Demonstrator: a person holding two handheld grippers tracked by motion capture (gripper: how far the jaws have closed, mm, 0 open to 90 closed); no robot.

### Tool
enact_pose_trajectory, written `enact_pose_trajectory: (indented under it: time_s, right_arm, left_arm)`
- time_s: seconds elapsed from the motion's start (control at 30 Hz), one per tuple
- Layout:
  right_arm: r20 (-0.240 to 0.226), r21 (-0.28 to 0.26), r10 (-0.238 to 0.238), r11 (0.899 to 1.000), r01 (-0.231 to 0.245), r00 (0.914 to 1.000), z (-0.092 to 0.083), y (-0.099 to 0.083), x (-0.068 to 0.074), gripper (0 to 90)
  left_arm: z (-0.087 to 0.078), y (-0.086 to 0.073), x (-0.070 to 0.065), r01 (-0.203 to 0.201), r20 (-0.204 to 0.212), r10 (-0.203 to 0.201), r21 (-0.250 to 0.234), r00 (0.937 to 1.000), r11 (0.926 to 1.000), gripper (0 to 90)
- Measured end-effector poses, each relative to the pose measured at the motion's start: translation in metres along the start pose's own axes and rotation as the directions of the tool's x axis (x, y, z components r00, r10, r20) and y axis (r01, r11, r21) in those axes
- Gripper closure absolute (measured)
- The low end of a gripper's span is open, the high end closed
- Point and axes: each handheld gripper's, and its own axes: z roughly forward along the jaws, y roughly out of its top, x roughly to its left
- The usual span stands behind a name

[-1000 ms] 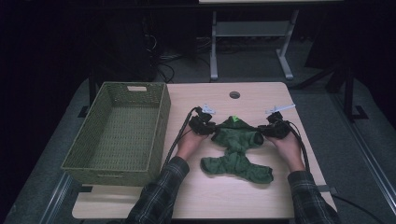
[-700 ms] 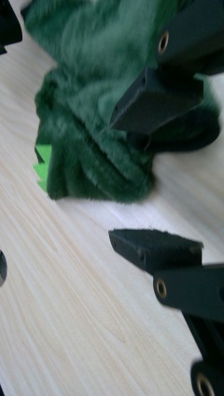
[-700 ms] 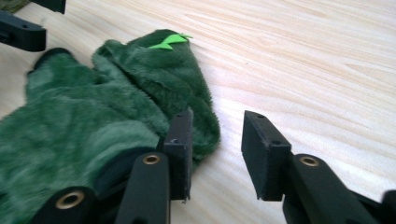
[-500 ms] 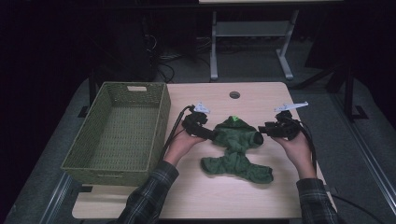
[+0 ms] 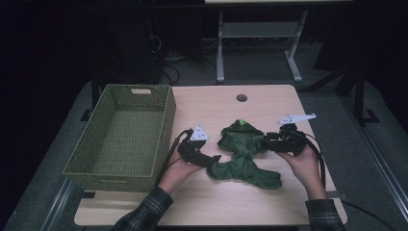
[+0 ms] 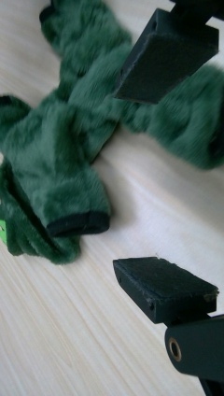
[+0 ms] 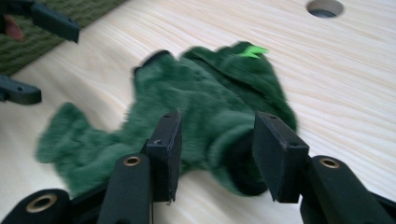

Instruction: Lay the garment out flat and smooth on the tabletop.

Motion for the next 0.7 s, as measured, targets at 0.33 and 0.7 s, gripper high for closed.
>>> enact_pose_trajectory:
  time_s: [0.33,0.7]
  right_arm:
    - [-0.055,-0.019,-0.049,0.999,0.048,0.9973,0.003,-0.012,0.026,53.4]
    - [-0.113,-0.012,-0.096,0.995,0.095,0.989,0.017,-0.009,0.056,56.3]
  left_arm:
    - [-0.011,-0.034,-0.021,0.009,0.019,-0.009,0.039,0.9998,0.9992,13.4]
    - [-0.01,-0.06,-0.038,-0.011,0.013,0.009,0.127,0.9999,0.9919,12.8]
